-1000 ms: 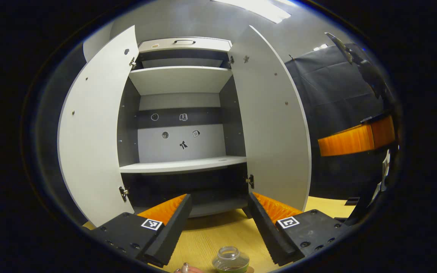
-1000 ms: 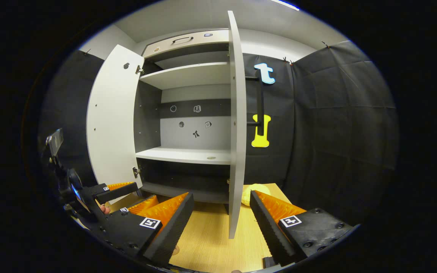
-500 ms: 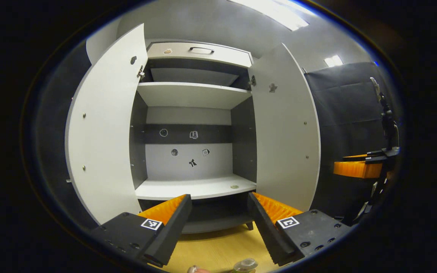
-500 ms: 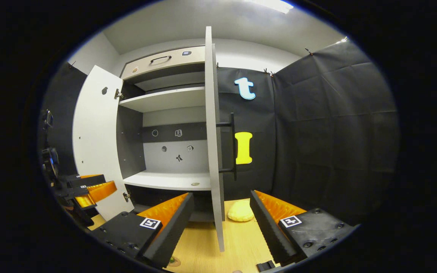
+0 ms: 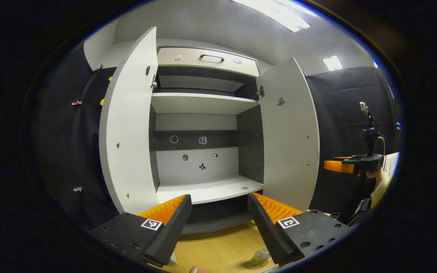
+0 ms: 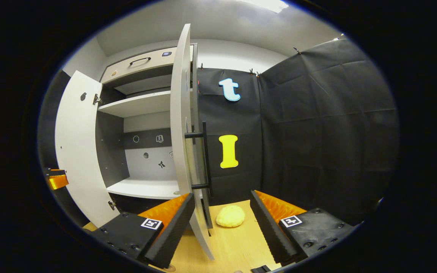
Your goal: Grasp the bottle in the cabinet with the left hand and place it on the coaster, then close the right door with the right hand and the left door with the left hand.
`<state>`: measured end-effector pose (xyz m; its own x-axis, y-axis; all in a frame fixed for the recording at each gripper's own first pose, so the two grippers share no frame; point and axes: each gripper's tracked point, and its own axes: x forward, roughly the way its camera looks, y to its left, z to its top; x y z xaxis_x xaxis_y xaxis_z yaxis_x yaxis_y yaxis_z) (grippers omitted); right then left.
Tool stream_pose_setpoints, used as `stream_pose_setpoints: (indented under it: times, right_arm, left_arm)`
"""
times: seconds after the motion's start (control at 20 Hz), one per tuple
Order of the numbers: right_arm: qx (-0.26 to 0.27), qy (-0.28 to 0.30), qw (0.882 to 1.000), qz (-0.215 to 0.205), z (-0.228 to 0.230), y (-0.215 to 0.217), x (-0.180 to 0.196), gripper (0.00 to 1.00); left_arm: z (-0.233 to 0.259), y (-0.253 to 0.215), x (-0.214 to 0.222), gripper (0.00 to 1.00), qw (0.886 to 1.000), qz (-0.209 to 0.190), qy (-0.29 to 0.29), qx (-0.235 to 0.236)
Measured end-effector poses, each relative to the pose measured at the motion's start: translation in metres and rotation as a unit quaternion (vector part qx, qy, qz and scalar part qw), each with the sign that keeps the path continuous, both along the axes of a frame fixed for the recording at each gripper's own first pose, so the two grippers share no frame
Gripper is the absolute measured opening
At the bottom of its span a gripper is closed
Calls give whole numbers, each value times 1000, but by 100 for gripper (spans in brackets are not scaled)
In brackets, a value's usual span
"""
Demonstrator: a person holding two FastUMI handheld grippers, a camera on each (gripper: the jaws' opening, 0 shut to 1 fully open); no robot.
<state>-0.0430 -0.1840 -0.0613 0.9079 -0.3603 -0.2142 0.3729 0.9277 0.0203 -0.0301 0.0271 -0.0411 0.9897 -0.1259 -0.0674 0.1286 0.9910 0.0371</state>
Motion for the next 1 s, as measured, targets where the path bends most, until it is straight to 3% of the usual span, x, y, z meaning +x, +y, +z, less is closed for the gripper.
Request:
stream_pose_setpoints:
  times: [0.35,0.6,1.0]
  right_arm:
    - [6,5,999,54,-7,-5,23,98]
    - [-28,0,997,78,-5,2,26,98]
    - [-5,-2,997,81,-8,10,27,98]
  left_arm:
    - [-4,33,-12,96,995,70,-7,-65]
    - [-18,39,-13,95,991,98,0,-89]
    - [-20,44,-15,95,993,108,11,-43]
